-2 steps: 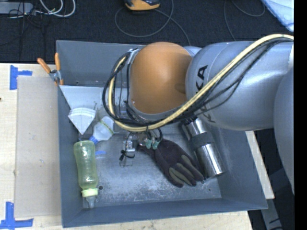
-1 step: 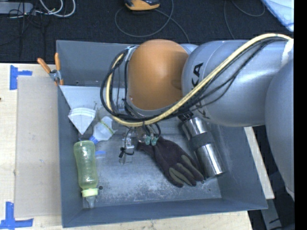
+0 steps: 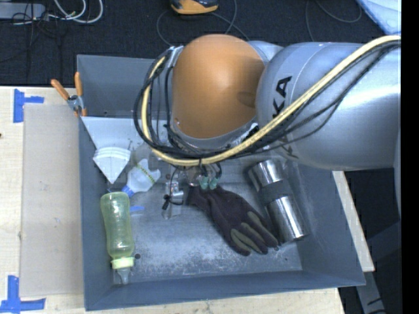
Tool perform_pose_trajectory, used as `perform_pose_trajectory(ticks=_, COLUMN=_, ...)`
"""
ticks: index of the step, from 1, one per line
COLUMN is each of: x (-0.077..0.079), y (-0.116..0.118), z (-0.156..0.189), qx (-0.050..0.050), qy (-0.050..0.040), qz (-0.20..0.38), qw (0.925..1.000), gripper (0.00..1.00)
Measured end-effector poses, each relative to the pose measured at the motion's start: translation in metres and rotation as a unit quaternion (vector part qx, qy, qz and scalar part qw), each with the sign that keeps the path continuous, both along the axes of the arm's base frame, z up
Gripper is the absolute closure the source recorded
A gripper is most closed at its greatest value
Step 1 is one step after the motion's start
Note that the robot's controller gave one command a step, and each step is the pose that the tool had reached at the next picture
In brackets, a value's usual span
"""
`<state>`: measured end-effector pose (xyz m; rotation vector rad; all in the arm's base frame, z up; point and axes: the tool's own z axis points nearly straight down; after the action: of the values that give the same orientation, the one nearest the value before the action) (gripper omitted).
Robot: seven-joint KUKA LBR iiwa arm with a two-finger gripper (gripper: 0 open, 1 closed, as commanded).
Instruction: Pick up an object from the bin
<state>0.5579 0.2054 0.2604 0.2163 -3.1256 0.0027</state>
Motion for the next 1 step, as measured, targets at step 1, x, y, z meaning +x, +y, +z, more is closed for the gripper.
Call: perform_pose_trajectory(ticks=1, x=-0.0159, y=-0.0006, z=-0.0120, qx=0.003, qy=-0.0074, qz=0.004, qw=1.0000, gripper=0.00)
